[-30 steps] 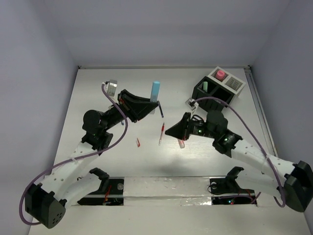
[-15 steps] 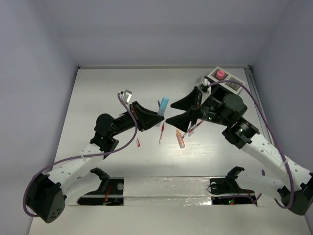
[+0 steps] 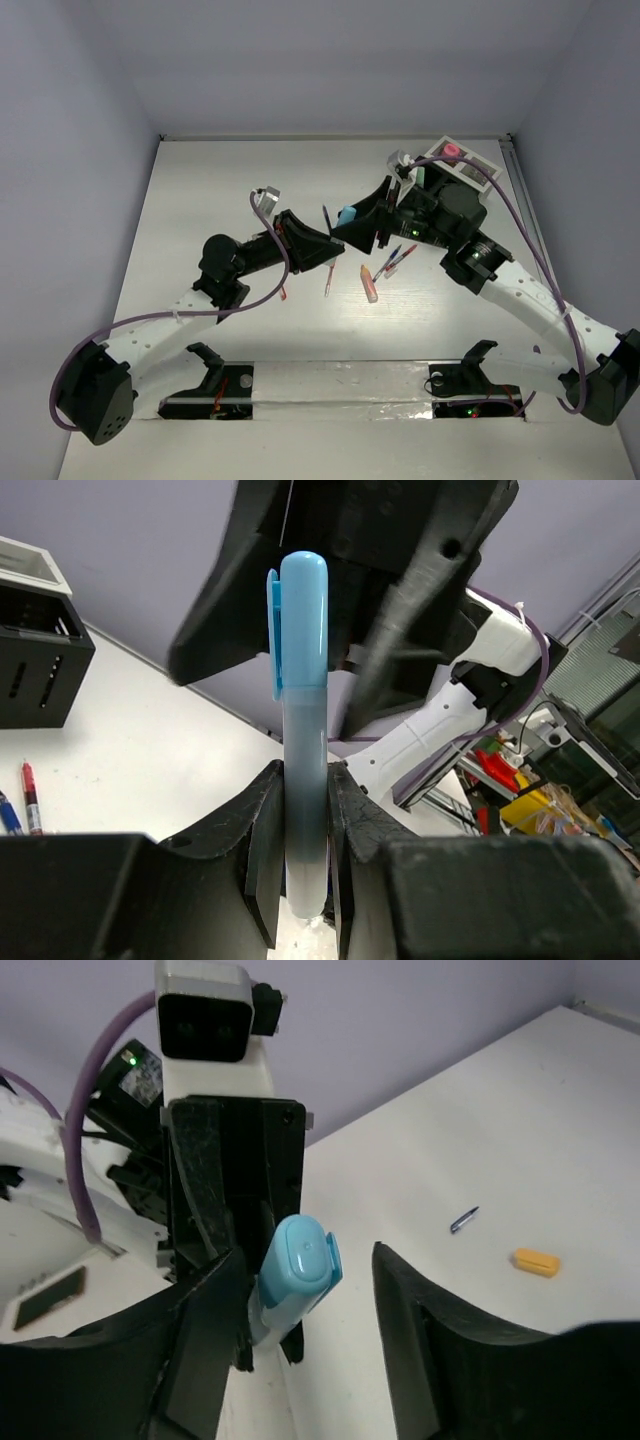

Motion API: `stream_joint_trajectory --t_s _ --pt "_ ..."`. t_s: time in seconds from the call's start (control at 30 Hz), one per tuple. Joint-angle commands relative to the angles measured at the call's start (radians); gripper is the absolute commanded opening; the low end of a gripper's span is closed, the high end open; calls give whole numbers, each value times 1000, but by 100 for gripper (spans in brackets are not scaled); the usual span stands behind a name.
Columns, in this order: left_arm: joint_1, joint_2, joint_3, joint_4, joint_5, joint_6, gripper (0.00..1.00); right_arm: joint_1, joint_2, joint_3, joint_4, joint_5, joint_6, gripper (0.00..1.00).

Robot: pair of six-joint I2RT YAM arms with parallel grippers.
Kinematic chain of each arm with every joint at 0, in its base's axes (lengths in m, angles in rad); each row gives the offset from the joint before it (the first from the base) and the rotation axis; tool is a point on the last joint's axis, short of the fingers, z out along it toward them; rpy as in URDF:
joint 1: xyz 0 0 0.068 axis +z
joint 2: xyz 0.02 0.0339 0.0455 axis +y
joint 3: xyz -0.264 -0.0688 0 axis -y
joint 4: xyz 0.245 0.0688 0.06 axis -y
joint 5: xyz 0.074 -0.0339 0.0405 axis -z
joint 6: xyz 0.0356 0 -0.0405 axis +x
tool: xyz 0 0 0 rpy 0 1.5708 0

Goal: Sort the stationery into containers
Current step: Place the pen in the storage box.

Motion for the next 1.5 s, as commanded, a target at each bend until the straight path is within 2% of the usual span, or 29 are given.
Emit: stream_joint_trajectory --t_s 0.0,0.13,0.17,0.23,0.27,0.3,0.33,0.4,0.43,0.47,0.6,0.73,0.8,0.93,0.97,1.13,1.47 --pt "-9 1 2 88 14 0 0 -1 -19 -5 108 11 31 58" --pt "-19 1 5 70 9 10 0 -1 -14 -11 101 41 38 30" --pt "-19 -3 7 60 6 15 0 -1 -14 -9 90 49 36 17" --pt "-19 -11 8 31 -15 33 2 -1 -16 -6 78 67 30 8" --pt "-19 -23 10 20 -24 40 15 -1 -22 -6 70 99 27 2" --pt "-19 -28 11 -15 -37 47 25 -1 -25 -6 53 125 21 0" --pt "-19 -37 16 -42 -60 72 46 -12 -30 -5 46 171 18 0" --pt "-19 -65 25 -134 -83 105 63 -30 -39 -3 33 208 10 0" --pt "-19 -77 28 -173 -113 121 76 -44 -39 0 26 222 10 0" --pt "-19 -107 34 -209 -132 159 85 -84 -37 4 19 236 10 0" --pt "-19 -190 35 -427 -239 237 98 -219 -16 4 12 258 27 0" --pt "-19 -278 13 -578 -358 297 99 -365 34 10 16 268 33 0" --pt "-19 -319 -14 -611 -405 306 99 -412 64 32 -2 326 18 0" --pt "-19 -361 -70 -627 -462 303 99 -449 137 78 -11 585 -71 0" --pt "-19 -368 -82 -630 -466 303 99 -449 169 92 -4 692 -94 0" --pt "-19 -390 -96 -633 -453 294 99 -485 291 164 52 889 -195 0" --pt "-28 -399 -119 -572 -477 299 99 -505 527 316 81 948 -309 0"
